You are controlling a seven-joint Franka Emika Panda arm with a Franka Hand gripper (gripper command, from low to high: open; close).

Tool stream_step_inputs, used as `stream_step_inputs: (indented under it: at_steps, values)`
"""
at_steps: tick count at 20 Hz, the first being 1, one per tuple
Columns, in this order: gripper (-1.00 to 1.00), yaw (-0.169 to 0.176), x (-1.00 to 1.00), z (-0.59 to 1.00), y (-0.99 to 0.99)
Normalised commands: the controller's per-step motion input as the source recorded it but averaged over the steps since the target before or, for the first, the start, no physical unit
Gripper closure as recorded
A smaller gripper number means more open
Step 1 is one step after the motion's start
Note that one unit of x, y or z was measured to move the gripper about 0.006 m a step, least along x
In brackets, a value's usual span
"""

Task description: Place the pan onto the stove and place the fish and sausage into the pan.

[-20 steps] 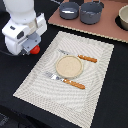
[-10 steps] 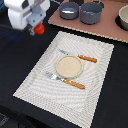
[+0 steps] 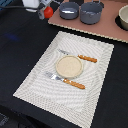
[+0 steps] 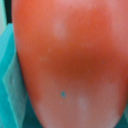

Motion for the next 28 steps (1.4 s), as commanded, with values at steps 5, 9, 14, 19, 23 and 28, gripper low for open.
stream_step_inputs:
  at_steps: [5,9,14,19,23,28]
  values:
    - [1.00,-0.001,0.54,0.26,0.93]
    - [1.00,-0.001,0.52,0.23,0.94]
    - [1.00,-0.005,0.52,0.18,0.88]
    - [1.00,-0.012,0.47,0.00,0.56]
    - [1.00,-0.017,0.47,-0.04,0.39]
    - [1.00,-0.005,0.36,-0.07,0.45]
